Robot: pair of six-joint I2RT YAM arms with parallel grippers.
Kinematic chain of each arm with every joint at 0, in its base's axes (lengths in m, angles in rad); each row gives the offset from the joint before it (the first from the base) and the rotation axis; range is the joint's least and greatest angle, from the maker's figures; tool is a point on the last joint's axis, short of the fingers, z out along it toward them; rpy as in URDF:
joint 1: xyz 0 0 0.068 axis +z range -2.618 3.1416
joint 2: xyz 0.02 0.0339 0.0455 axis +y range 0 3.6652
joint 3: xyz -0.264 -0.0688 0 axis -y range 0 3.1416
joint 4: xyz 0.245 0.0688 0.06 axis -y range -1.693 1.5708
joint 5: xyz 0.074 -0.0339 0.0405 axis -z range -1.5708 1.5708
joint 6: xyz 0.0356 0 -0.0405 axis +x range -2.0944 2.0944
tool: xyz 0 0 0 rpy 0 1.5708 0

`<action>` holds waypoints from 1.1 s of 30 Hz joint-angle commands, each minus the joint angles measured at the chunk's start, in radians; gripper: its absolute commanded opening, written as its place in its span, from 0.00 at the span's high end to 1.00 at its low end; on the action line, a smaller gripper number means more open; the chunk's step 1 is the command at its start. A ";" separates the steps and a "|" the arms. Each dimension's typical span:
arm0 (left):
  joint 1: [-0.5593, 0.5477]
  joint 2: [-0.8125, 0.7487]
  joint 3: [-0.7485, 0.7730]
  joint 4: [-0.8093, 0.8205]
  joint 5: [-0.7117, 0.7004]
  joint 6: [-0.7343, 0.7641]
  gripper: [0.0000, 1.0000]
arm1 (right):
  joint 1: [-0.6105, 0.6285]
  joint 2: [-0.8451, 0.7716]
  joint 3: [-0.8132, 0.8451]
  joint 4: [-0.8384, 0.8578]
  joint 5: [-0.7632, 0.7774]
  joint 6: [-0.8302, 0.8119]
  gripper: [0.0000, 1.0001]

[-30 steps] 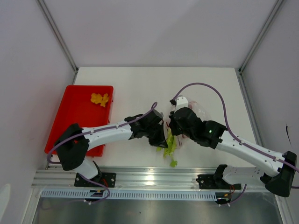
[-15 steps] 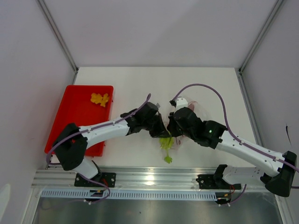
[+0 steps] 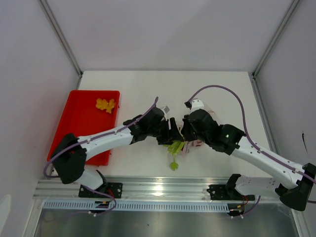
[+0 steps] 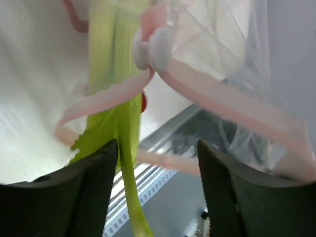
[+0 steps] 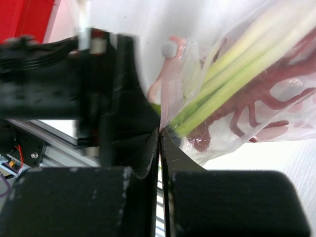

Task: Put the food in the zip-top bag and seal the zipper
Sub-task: Place the fake vegetable in the zipper food storage bag, then adjust the zipper food storage bag at the center of the board.

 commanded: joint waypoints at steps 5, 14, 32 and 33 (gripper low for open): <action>-0.014 -0.256 -0.130 -0.084 -0.135 0.115 0.27 | -0.045 -0.050 0.057 -0.024 -0.049 -0.016 1.00; -0.012 -0.284 -0.192 -0.069 -0.173 0.117 0.41 | -0.059 -0.059 0.070 -0.030 -0.067 -0.017 1.00; -0.023 -0.056 -0.100 0.079 -0.175 0.080 0.43 | -0.059 -0.051 0.080 -0.023 -0.103 0.000 1.00; -0.023 -0.046 -0.096 0.092 -0.166 0.078 0.46 | -0.059 -0.053 0.080 -0.015 -0.103 0.001 1.00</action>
